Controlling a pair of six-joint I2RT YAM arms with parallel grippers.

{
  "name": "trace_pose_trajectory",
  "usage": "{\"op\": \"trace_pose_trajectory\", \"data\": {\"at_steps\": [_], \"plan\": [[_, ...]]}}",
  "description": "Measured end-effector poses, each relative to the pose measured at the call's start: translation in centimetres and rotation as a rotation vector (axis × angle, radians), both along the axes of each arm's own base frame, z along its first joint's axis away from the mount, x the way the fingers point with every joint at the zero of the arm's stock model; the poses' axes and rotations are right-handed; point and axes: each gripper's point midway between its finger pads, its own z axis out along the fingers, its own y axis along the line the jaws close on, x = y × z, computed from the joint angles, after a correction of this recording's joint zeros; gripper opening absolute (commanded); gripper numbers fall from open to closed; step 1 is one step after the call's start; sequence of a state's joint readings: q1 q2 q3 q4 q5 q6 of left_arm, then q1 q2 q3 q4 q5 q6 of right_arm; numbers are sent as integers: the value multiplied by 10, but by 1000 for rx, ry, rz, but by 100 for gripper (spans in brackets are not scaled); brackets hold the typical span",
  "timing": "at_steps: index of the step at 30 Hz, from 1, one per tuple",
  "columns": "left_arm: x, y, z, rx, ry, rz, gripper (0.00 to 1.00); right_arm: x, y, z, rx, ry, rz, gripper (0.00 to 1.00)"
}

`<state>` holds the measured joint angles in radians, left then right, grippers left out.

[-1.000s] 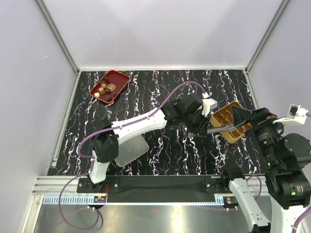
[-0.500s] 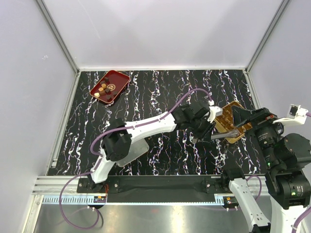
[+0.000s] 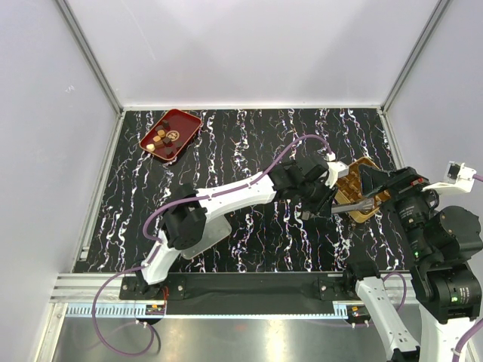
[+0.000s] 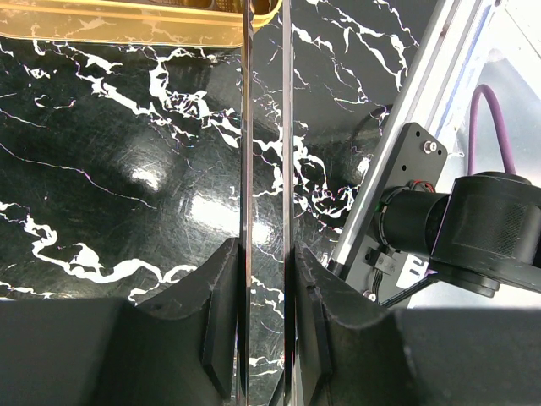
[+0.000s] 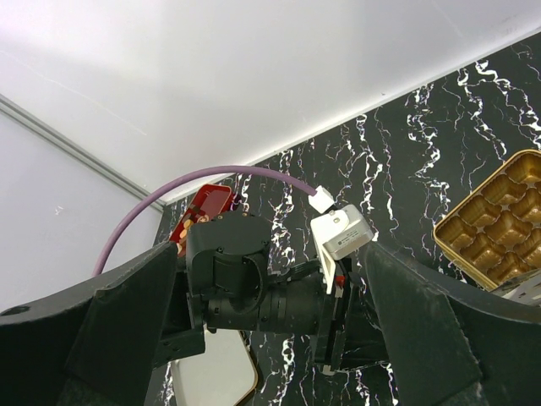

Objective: Pack the chocolate

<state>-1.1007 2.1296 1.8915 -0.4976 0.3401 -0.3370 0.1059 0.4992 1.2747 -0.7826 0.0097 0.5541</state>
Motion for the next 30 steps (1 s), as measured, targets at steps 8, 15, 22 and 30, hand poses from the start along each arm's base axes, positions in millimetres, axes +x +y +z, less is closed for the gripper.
{"op": "trace_pose_trajectory", "data": {"at_steps": [8,15,22,30], "plan": [[0,0,0,2,-3,1,31,0,0,-1,0,1,0,100],[0,-3,0,3,-12,-3,33,0,0,0,1,-1,0,100],[2,-4,-2,7,-21,-4,35,0,0,0,1,0,1,100],[5,-2,-2,22,-41,5,39,0,1,0,5,1,2,100]]}}
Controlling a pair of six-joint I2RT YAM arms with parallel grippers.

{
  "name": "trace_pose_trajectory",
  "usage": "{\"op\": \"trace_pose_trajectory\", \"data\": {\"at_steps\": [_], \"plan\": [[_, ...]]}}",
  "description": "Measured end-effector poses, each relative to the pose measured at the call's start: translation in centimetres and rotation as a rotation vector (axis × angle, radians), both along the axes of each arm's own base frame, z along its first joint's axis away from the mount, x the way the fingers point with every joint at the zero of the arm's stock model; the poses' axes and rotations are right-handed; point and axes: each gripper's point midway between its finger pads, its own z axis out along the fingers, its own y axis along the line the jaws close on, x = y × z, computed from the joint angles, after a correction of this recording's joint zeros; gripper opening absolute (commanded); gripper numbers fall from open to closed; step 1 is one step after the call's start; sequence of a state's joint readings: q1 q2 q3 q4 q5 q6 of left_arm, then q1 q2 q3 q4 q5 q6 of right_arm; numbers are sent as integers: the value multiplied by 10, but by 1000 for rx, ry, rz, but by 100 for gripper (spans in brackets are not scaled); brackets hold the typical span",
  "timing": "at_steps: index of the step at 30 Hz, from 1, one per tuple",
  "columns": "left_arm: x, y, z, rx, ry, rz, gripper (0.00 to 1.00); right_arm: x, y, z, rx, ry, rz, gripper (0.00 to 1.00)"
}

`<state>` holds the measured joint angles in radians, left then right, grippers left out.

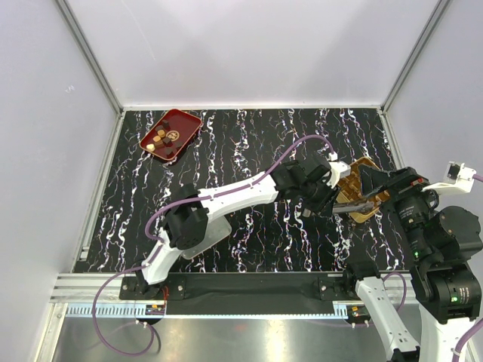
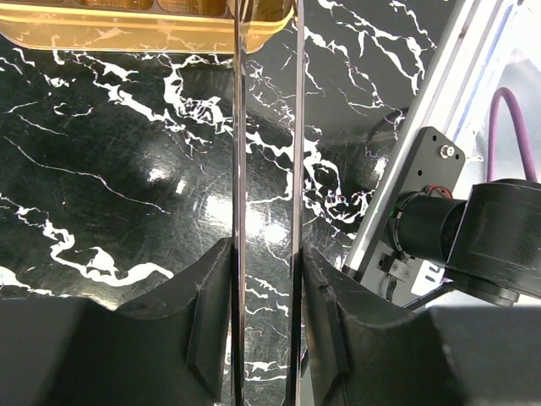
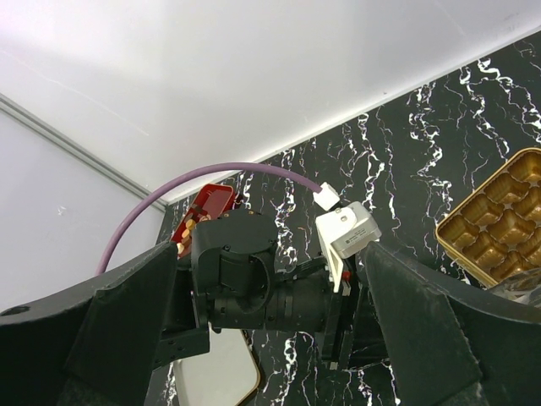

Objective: Pack the chocolate

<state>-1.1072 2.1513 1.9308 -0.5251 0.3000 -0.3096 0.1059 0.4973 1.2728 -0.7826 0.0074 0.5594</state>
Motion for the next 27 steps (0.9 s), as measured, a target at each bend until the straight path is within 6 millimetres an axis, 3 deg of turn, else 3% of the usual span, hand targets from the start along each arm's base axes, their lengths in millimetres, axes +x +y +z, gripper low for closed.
{"op": "trace_pose_trajectory", "data": {"at_steps": [13,18,21,23,25,27], "plan": [[8,2,11,-5,-43,26,35,1,0,-1,7,4,0,100],[19,23,47,-7,-118,99,36,1,0,-1,8,4,0,100],[31,48,81,-19,-170,162,36,1,2,-2,11,5,6,100],[52,78,101,-24,-199,238,36,1,4,-6,13,13,17,100],[82,115,114,-20,-218,338,36,2,6,-11,15,27,27,100],[126,171,117,12,-231,490,36,4,7,-16,14,42,35,100]]}}
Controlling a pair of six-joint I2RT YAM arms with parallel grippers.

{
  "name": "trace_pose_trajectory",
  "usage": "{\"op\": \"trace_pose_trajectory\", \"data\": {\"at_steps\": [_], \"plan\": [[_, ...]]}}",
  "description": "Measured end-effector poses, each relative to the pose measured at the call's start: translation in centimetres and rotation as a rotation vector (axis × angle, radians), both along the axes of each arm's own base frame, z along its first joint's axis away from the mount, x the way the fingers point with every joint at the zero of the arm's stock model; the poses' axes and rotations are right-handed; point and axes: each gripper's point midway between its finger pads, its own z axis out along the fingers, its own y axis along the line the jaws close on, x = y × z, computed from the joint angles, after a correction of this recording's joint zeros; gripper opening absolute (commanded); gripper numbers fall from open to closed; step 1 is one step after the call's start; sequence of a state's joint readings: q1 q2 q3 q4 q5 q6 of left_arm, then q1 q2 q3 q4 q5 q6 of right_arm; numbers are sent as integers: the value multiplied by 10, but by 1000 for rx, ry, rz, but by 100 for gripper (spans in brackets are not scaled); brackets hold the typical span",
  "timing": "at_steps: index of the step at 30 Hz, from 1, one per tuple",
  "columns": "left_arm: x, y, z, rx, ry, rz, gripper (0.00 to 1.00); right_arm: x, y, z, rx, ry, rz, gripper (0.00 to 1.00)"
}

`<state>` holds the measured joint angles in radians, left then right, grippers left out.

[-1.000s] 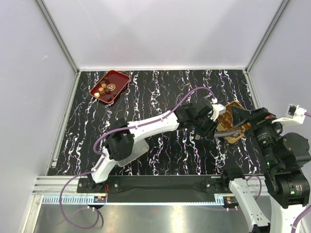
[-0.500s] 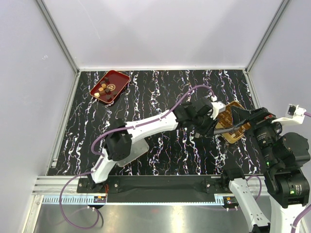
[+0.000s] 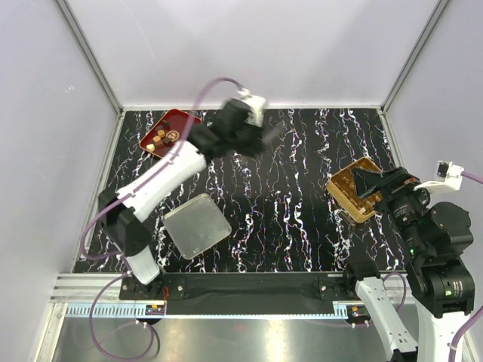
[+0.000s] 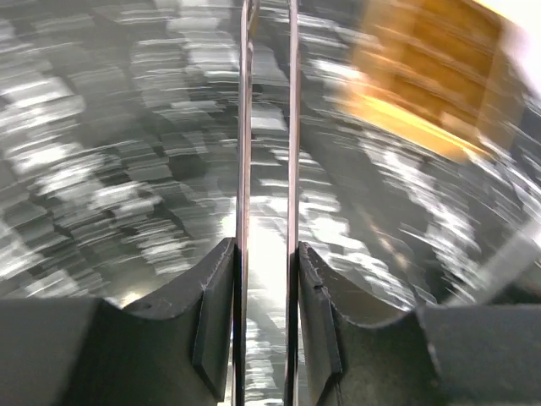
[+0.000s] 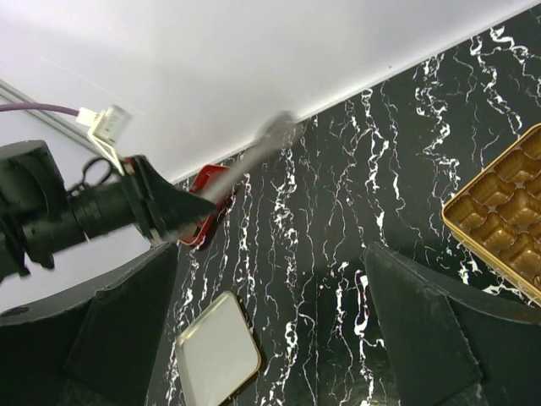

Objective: Pack the chocolate

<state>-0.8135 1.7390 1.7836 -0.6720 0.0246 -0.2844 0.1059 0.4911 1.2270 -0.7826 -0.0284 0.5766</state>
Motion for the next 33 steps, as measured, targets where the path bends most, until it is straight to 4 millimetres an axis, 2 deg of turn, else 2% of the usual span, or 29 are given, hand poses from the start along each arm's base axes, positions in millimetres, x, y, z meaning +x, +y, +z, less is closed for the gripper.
{"op": "trace_pose_trajectory", "data": {"at_steps": [3,5,6,9,12,15,18,31,33], "plan": [[53,87,-15,57,14,235,36,2,2,-6,-5,17,14,100],[76,151,-35,112,52,394,35,4,4,-8,-7,25,20,100],[79,182,-53,161,91,468,35,4,4,-9,-9,26,24,100],[88,247,-76,213,151,625,35,6,8,-11,-9,31,45,100],[84,290,-95,262,210,721,35,7,12,-15,-9,41,65,100],[81,311,-104,284,236,773,37,9,15,-18,-15,52,83,100],[79,321,-107,299,245,797,37,11,17,-19,-20,58,96,100],[70,336,-121,362,261,841,39,12,17,-19,-29,57,100,100],[69,338,-122,368,261,848,42,12,17,-19,-28,57,101,100]]}}
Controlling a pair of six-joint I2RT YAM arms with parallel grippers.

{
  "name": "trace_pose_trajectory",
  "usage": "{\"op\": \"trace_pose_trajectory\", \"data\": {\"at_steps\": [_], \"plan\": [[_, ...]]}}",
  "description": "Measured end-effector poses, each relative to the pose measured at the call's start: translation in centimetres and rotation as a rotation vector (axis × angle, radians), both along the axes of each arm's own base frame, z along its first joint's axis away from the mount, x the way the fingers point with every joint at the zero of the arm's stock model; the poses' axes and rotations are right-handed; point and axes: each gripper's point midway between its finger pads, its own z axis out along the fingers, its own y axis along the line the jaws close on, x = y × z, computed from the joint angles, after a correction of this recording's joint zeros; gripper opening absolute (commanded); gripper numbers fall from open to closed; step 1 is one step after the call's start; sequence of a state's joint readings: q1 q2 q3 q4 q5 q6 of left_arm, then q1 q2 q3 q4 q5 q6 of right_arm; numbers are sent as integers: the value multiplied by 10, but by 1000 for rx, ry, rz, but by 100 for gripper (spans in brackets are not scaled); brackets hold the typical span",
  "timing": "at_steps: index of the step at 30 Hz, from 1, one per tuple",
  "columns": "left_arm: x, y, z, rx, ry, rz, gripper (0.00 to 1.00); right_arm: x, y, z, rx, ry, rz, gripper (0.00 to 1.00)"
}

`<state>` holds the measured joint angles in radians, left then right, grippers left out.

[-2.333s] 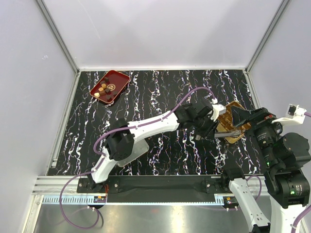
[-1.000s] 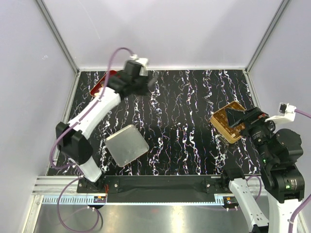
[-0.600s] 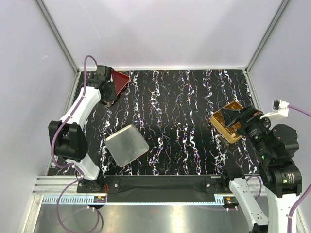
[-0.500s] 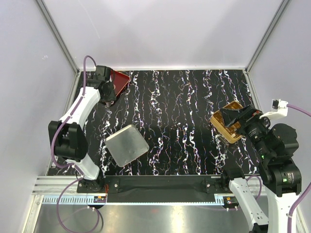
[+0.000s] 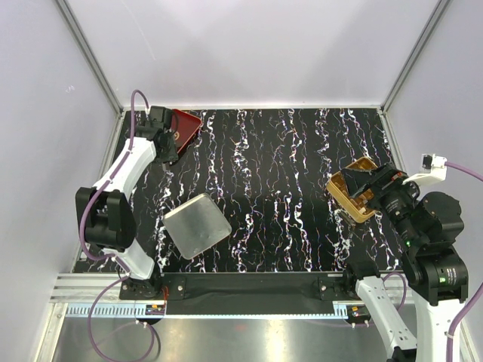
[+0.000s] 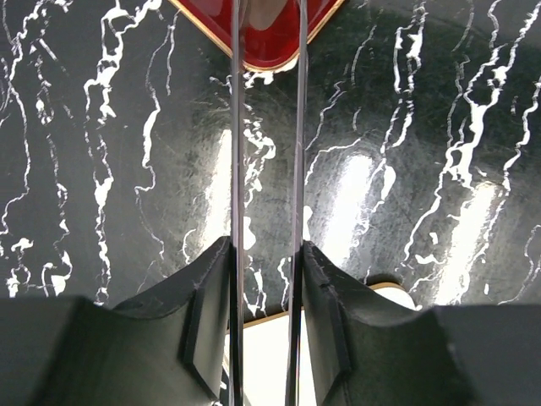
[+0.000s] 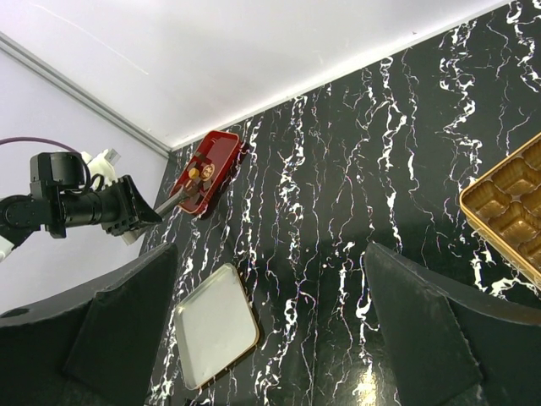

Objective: Pack the chocolate

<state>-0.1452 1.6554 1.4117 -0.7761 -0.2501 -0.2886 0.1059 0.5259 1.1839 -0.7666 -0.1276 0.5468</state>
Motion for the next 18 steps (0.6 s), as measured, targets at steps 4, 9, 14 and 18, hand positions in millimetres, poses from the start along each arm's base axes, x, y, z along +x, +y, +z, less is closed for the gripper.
{"op": "trace_pose_trajectory", "data": {"at_steps": [4,9,14,18], "plan": [[-3,5,-2,10,5,13,42,-1,1,0,1,0,8,100],[-3,7,-3,9,5,18,43,-1,3,0,1,0,16,100],[-1,6,-3,4,1,16,44,-1,3,0,1,0,16,100],[-1,5,-3,-2,2,12,44,-1,3,0,1,0,16,100]]}}
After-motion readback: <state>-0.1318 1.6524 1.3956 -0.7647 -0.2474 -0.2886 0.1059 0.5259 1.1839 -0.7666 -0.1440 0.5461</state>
